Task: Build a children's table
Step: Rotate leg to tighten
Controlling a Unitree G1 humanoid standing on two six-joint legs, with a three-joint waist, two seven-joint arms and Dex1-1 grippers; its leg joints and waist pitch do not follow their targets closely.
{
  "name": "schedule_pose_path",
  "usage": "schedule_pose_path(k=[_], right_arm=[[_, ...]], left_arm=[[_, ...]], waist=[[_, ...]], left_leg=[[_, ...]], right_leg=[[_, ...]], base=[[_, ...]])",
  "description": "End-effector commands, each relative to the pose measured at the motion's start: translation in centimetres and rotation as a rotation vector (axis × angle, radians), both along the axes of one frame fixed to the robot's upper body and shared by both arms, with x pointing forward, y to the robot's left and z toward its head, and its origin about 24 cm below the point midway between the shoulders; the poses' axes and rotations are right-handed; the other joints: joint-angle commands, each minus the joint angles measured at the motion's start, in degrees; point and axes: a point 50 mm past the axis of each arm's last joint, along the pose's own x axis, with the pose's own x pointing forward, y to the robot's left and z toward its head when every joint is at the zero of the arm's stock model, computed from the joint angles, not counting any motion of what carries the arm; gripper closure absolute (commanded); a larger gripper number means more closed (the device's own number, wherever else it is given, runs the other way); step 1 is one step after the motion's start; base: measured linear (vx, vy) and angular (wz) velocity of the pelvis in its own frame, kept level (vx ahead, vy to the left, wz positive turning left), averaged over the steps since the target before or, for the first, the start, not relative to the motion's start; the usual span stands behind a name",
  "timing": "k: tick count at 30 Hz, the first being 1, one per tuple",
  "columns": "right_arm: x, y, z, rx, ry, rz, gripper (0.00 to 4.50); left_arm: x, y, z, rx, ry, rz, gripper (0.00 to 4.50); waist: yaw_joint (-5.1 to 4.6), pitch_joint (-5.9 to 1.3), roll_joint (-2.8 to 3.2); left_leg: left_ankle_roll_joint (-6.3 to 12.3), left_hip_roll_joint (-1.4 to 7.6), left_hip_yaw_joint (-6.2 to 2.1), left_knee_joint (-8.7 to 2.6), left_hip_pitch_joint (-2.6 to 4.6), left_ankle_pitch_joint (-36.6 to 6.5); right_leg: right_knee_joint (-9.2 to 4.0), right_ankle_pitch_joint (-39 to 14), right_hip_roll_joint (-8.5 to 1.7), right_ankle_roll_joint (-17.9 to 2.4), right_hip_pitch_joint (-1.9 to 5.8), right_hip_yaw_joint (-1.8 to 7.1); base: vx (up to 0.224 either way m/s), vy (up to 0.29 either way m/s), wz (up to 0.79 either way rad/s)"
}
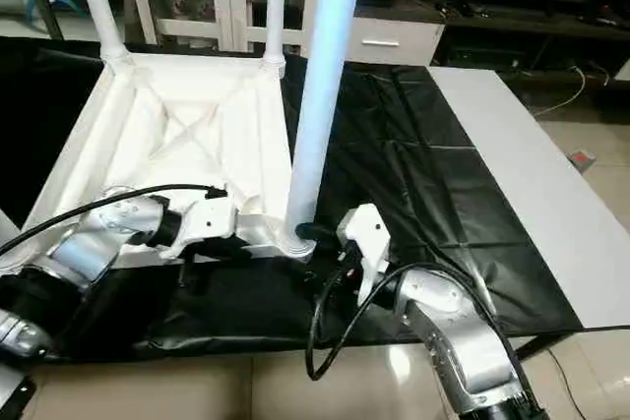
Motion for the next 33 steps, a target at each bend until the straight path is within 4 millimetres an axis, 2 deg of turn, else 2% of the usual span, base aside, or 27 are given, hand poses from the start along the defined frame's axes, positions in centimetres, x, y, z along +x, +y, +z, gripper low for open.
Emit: schedule_pose_path(k=[1, 2, 3, 4, 5, 6, 10, 12, 13, 14, 15, 16, 18, 20, 21, 23, 26, 27, 28, 31, 32, 33], right_arm=[[1.6, -2.5, 0.8, -0.039, -0.049, -0.148, 1.32], [1.6, -2.5, 0.8, -0.039, -0.049, -0.148, 1.32], [1.1, -2.5, 0.8, -0.016, -0.037, -0.136, 1.32], [0.9, -2.5, 0.8, -0.008, -0.032, -0.130, 1.30], [0.7, -2.5, 0.7, 0.000, -0.027, -0.124, 1.30], [0.6, -2.5, 0.7, 0.001, -0.027, -0.126, 1.28], [0.2, -2.3, 0.3, 0.024, -0.020, -0.144, 1.28], [0.0, -2.2, 0.2, 0.030, -0.019, -0.151, 1.28], [-0.2, -2.0, 0.0, 0.034, -0.016, -0.155, 1.28], [-0.4, -1.7, -0.3, 0.045, -0.009, -0.167, 1.28], [-0.5, -1.6, -0.4, 0.052, 0.000, -0.172, 1.28], [-0.5, -1.6, -0.6, 0.055, 0.005, -0.177, 1.28], [-0.5, -1.5, -0.7, 0.055, 0.009, -0.180, 1.28], [-0.6, -1.5, -1.0, 0.042, 0.007, -0.177, 1.28], [-0.6, -1.5, -1.0, 0.042, 0.007, -0.178, 1.28], [-0.6, -1.8, -1.0, 0.043, 0.007, -0.187, 1.28], [-1.0, -2.5, -0.9, 0.049, 0.011, -0.188, 1.28], [-1.1, -2.5, -0.9, 0.049, 0.013, -0.185, 1.28], [-1.3, -2.6, -1.0, 0.048, 0.017, -0.170, 1.28], [-2.1, -2.2, -1.1, 0.057, 0.030, -0.131, 1.28], [-2.5, -2.1, -1.1, 0.072, 0.035, -0.126, 1.28], [-2.6, -2.2, -1.2, 0.080, 0.038, -0.134, 1.28]], left_arm=[[-3.1, 1.5, -4.0, 0.138, 0.227, -0.059, 4.50], [-3.1, 1.5, -4.0, 0.138, 0.227, -0.059, 4.50], [-3.4, 1.5, -2.9, 0.056, 0.234, -0.015, 4.50], [-3.6, 1.5, -2.4, 0.021, 0.235, -0.003, 4.21], [-3.8, 1.5, -1.8, -0.020, 0.229, 0.002, 4.21], [-3.9, 1.6, -1.6, -0.031, 0.223, 0.004, 4.04], [-4.5, 2.6, -0.4, -0.052, 0.183, 0.021, 3.74], [-4.6, 2.9, 0.1, -0.067, 0.153, 0.034, 3.54], [-4.7, 3.1, 0.5, -0.089, 0.130, 0.047, 3.44], [-4.3, 3.1, 1.5, -0.165, 0.036, 0.095, 3.35], [-3.9, 3.1, 2.0, -0.213, -0.010, 0.147, 3.30], [-3.3, 3.0, 2.4, -0.269, -0.057, 0.205, 3.30], [-2.8, 2.9, 2.7, -0.335, -0.111, 0.274, 3.30], [-2.5, 2.9, 2.7, -0.425, -0.138, 0.400, 3.30], [-2.6, 2.9, 2.7, -0.429, -0.136, 0.402, 3.30], [-3.2, 2.6, 2.5, -0.490, -0.108, 0.431, 3.30], [-5.6, 2.3, 1.9, -0.549, -0.009, 0.389, 3.30], [-5.9, 2.3, 1.8, -0.549, -0.001, 0.383, 3.30], [-6.6, 2.6, 1.6, -0.551, 0.005, 0.387, 3.30], [-6.8, 4.0, 2.2, -0.626, -0.109, 0.531, 3.30], [-7.0, 4.7, 2.5, -0.679, -0.151, 0.633, 3.30], [-7.4, 4.9, 2.5, -0.679, -0.168, 0.664, 3.30]], waist=[[0.37, -2.22, 0.78], [0.26, -2.23, 0.73], [0.30, -2.31, 0.61], [0.00, -2.33, 0.58], [-0.03, -2.33, 0.71], [-0.22, -2.32, 0.78], [0.63, -2.33, 1.15], [0.75, -2.33, 0.97], [0.86, -2.35, 0.89], [0.89, -2.22, 0.86], [0.89, -2.26, 1.06], [0.86, -2.19, 0.96], [1.11, -1.95, 1.39], [1.25, -1.76, 1.24], [1.42, -1.60, 1.03], [1.64, -1.63, 0.90], [1.67, -1.70, 0.91], [1.68, -1.75, 1.07], [1.76, -1.94, 1.47], [1.84, -1.79, 1.23], [1.97, -1.66, 0.86], [2.07, -1.65, 0.63]], left_leg=[[0.73, 0.80, 0.30, -3.89, -1.22, -10.0], [0.68, 0.82, 0.27, -3.86, -1.30, -9.6], [0.38, 0.94, 0.25, -3.84, -1.27, -9.5], [0.28, 0.90, 0.04, -3.80, -1.87, -8.2], [0.25, 0.87, 0.09, -3.87, -1.69, -7.6], [0.79, 0.70, 0.52, -3.48, -1.10, -6.0], [1.74, 0.69, 0.70, -3.22, -0.98, -3.8], [1.64, 0.65, 0.73, -3.16, -1.00, -3.5], [1.54, 0.59, 0.67, -3.15, -1.03, -3.6], [1.41, 0.63, 0.62, -3.28, -1.17, -4.4], [1.28, 0.73, 0.65, -3.22, -1.08, -4.9], [1.17, 0.75, 0.68, -3.21, -1.07, -5.4], [0.54, 0.83, 0.63, -3.37, -0.89, -8.3], [0.33, 0.91, 0.64, -3.45, -0.98, -11.3], [0.26, 0.83, 0.47, -3.56, -1.13, -12.6], [0.20, 0.97, 0.28, -3.65, -1.19, -12.9], [0.28, 1.06, 0.23, -3.61, -1.40, -11.5], [0.95, 0.89, 0.49, -3.39, -1.10, -10.6], [0.98, 0.89, 0.33, -3.31, -1.19, -9.9], [1.72, 0.88, 0.43, -3.19, -1.55, -10.1], [1.80, 0.93, 0.43, -3.28, -1.58, -10.9], [1.86, 0.98, 0.38, -3.30, -1.62, -11.4]], right_leg=[[-3.00, -8.1, -1.73, -10.5, 2.87, 2.22], [-2.90, -7.6, -1.69, -10.7, 2.94, 2.25], [-2.66, -7.1, -1.85, -11.1, 3.08, 2.27], [-2.28, -5.3, -1.88, -11.4, 3.51, 2.31], [-2.34, -5.1, -1.92, -11.7, 3.39, 2.34], [-2.29, -3.0, -1.28, -12.7, 2.85, 2.36], [-1.88, 0.6, -1.17, -13.9, 3.01, 2.35], [-1.81, 1.2, -1.05, -14.0, 3.11, 2.29], [-1.72, 0.7, -1.05, -13.9, 3.24, 2.27], [-1.88, -0.8, -1.08, -13.4, 3.26, 2.26], [-1.85, -1.0, -1.15, -13.6, 3.16, 2.28], [-1.92, -1.3, -1.18, -13.7, 3.10, 2.29], [-2.25, -4.7, -1.15, -13.3, 2.82, 2.29], [-2.71, -8.2, -1.27, -12.5, 2.83, 2.33], [-3.00, -11.3, -1.34, -11.3, 2.86, 2.38], [-3.13, -14.3, -1.47, -9.6, 2.74, 2.48], [-2.76, -12.1, -1.36, -9.9, 2.70, 2.52], [-2.69, -9.6, -0.82, -10.3, 2.36, 2.49], [-2.36, -7.9, -0.91, -10.7, 2.60, 2.46], [-2.41, -5.8, -0.80, -11.3, 2.91, 2.36], [-2.68, -7.4, -0.91, -11.1, 2.95, 2.32], [-2.67, -8.3, -0.97, -11.1, 2.98, 2.29]], base=[[0.000, 0.000, 0.00], [0.000, 0.000, 0.00], [0.000, 0.000, 0.00], [0.000, 0.000, 0.00], [0.000, 0.000, 0.00], [0.000, 0.000, 0.00], [0.000, 0.000, 0.00], [0.000, 0.000, 0.00], [0.000, 0.000, 0.00], [0.000, 0.000, 0.00], [0.000, 0.000, 0.00], [0.000, 0.000, 0.00], [0.000, 0.000, 0.00], [0.000, 0.000, 0.00], [0.000, 0.000, 0.00], [0.000, 0.000, 0.00], [0.000, 0.000, 0.00], [0.000, 0.000, 0.00], [0.000, 0.000, 0.00], [0.000, 0.000, 0.00], [0.000, 0.000, 0.00], [0.000, 0.000, 0.00]])
